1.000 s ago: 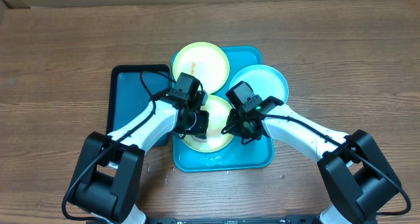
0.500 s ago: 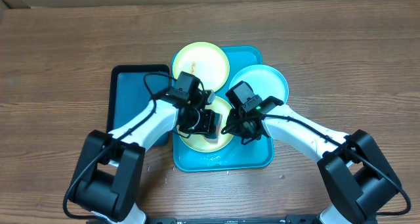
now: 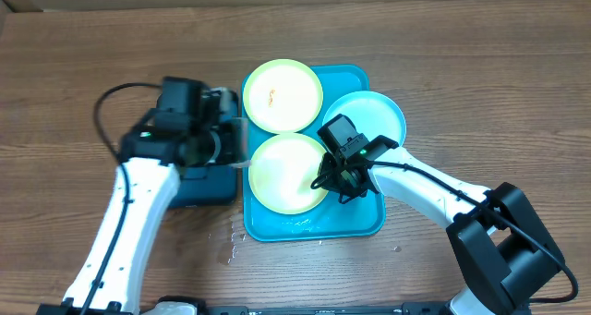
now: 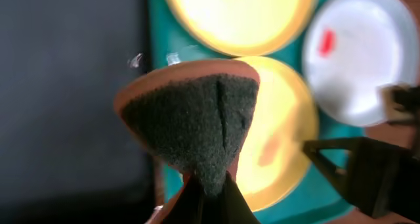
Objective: Clean dirty plates on tray and stack at the side
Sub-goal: 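Carry the green sponge left and lower it onto the black tray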
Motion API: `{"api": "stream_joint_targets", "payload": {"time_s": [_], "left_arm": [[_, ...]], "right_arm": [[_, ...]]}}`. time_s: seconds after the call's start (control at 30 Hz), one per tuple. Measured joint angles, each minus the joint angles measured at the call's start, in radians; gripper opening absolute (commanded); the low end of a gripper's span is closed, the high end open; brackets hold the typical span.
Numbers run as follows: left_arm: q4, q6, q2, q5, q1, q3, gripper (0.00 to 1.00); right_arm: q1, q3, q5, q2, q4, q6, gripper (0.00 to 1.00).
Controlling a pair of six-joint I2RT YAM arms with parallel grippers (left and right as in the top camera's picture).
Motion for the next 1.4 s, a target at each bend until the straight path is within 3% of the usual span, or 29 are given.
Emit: {"api": "stream_joint_targets", "payload": {"time_s": [0.3,0.6,0.63,0.67,0.73,1.03,1.27,1.4], "left_arm": [[-0.055,0.067,0.112,-0.148,0.06,-0.03,0.04],[-0.029,0.074,0.305,-0.211,0.06,-0.066,0.05],[-0.026,0.074,0.314,-0.215,0.06,-0.066,0.1],[-0.021,0.077,0.322,-0.218,0.06,-0.067,0.41],[-0.022,0.073,0.327,-0.22,0.06,-0.068,0.61],[-0.087,0.045,0.294,-0.225,0.06,0.032,0.59],[-0.088,-0.004,0.104,-0.226,0.06,0.172,0.62],[-0.085,-0.036,-0.017,-0.225,0.06,0.203,0.63]], "right_arm": [[0.0,0.0,0.0,0.0,0.001,0.004,0.4],[0.0,0.0,0.0,0.0,0.001,0.002,0.41],[0.0,0.0,0.0,0.0,0.001,0.002,0.42],[0.0,0.0,0.0,0.0,0.001,0.002,0.47],[0.0,0.0,0.0,0.0,0.002,0.003,0.49],[0.0,0.0,0.0,0.0,0.001,0.002,0.52],[0.0,-0.003,0.0,0.0,0.001,0.003,0.41],[0.003,-0.004,-0.001,0.006,0.001,0.008,0.4]]}}
